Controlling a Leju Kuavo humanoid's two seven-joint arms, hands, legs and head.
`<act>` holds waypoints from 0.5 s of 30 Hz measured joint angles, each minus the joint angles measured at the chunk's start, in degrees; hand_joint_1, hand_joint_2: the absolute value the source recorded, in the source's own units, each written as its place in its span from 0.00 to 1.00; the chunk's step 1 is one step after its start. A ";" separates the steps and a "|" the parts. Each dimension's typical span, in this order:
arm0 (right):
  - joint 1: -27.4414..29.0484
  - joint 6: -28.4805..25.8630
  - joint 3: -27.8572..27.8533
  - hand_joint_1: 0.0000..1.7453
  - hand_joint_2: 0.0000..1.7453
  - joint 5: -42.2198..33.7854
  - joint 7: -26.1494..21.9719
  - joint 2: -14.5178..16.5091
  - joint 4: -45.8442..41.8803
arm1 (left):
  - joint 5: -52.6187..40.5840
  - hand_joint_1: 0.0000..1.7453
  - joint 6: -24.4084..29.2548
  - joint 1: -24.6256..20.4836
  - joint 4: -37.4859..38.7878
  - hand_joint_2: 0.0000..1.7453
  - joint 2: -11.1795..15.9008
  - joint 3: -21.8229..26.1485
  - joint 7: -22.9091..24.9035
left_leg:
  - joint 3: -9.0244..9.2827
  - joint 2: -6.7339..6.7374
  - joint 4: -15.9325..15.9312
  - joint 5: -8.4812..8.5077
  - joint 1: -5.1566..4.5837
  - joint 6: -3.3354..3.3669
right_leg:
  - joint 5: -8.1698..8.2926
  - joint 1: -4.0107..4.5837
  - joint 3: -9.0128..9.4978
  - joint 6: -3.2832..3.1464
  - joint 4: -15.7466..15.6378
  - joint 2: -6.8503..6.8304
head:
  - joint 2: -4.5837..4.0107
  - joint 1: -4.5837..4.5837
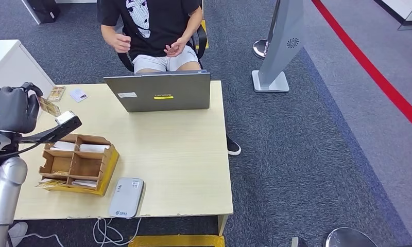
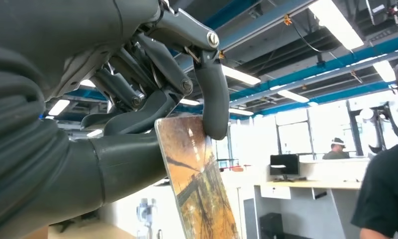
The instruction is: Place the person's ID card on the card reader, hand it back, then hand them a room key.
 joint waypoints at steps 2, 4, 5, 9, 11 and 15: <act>-0.02 -0.13 0.13 0.00 1.00 0.11 0.00 0.06 0.00 | 0.21 1.00 0.36 -2.22 3.24 1.00 0.26 -0.01 0.20 | 0.01 0.10 0.00 0.00 0.00 0.00 | 0.02 0.00 -0.03 0.01 0.00 0.10 | 0.00 0.02; -0.04 -0.16 0.18 0.00 1.00 0.11 -0.01 0.07 0.00 | 0.60 1.00 0.68 -3.55 5.54 1.00 0.49 -0.02 0.54 | 0.00 0.10 0.00 0.00 0.00 0.00 | 0.01 0.00 -0.04 0.01 0.00 0.11 | 0.00 0.02; -0.05 -0.15 0.19 0.00 1.00 0.11 -0.02 0.07 0.00 | 0.86 1.00 0.81 -4.04 6.43 1.00 0.64 -0.02 0.79 | -0.01 0.09 0.00 0.00 0.00 0.00 | 0.01 0.00 -0.05 0.02 0.00 0.11 | 0.00 0.02; -0.10 -0.09 0.21 0.00 1.00 0.13 0.01 0.07 0.00 | 1.74 1.00 0.97 -5.69 9.56 1.00 1.48 -0.02 1.52 | -0.04 0.09 -0.01 -0.03 0.00 -0.03 | -0.02 0.00 -0.08 0.01 0.00 0.12 | 0.00 0.02; -0.13 -0.07 0.23 0.00 1.00 0.17 0.03 0.07 0.00 | 2.29 1.00 1.19 -6.55 11.10 1.00 1.92 -0.02 1.73 | -0.05 0.09 -0.02 -0.03 0.00 -0.03 | -0.02 0.00 -0.09 0.00 0.00 0.12 | 0.00 0.02; -0.18 -0.12 0.46 0.00 1.00 0.28 0.08 0.12 0.01 | 3.52 1.00 2.54 -7.94 14.03 1.00 2.92 -0.02 1.31 | -0.05 0.10 -0.03 -0.03 0.00 -0.04 | -0.02 0.00 -0.09 0.00 0.00 0.12 | 0.00 0.02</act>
